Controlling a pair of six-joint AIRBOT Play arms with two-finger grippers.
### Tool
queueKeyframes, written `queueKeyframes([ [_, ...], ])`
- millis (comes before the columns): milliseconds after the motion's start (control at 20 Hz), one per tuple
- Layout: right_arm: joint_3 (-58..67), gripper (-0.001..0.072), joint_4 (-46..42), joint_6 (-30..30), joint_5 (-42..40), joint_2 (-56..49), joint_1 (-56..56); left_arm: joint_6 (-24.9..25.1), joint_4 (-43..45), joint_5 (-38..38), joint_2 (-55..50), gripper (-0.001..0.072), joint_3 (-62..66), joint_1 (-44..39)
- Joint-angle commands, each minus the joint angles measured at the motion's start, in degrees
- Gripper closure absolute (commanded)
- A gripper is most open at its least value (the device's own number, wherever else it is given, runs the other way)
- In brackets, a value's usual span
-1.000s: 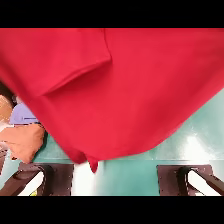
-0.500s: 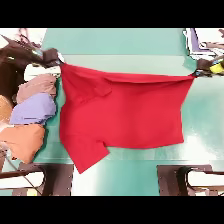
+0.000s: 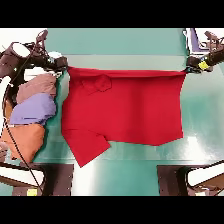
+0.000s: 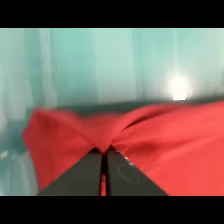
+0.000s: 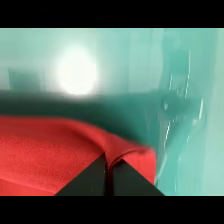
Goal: Fold the shirts.
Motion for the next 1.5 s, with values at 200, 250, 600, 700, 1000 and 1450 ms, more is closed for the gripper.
queueKeyframes([
  [200, -19.63, 0.0698, -0.24, -0.48, -2.23, 7.15, 2.10, 2.32, 5.92, -10.86, -0.39, 0.0683, -8.61, 0.63],
  [250, -23.17, 0.0698, -0.20, -0.48, -4.55, 8.55, 2.62, 2.05, 5.92, -9.81, -0.42, 0.0683, -10.32, 0.61],
  [600, -31.41, 0.0347, 2.14, -0.48, -5.38, 14.36, 1.75, -4.28, 8.15, -10.19, 3.23, 0.0183, -12.72, 0.61],
  [700, -31.43, 0.0347, -0.17, -0.48, -2.08, 18.43, 0.61, -5.55, 14.12, -14.45, 8.72, 0.0183, -14.49, 0.61],
  [1000, -31.41, 0.0347, -0.11, -0.48, -0.48, 29.86, -0.90, -11.32, 12.90, -16.83, 34.27, 0.0183, -42.99, 0.59],
  [1450, -31.41, 0.0347, 0.24, -0.48, -0.98, 31.65, 2.29, -12.96, 2.47, -10.38, 43.69, 0.0183, -66.55, 0.59],
])
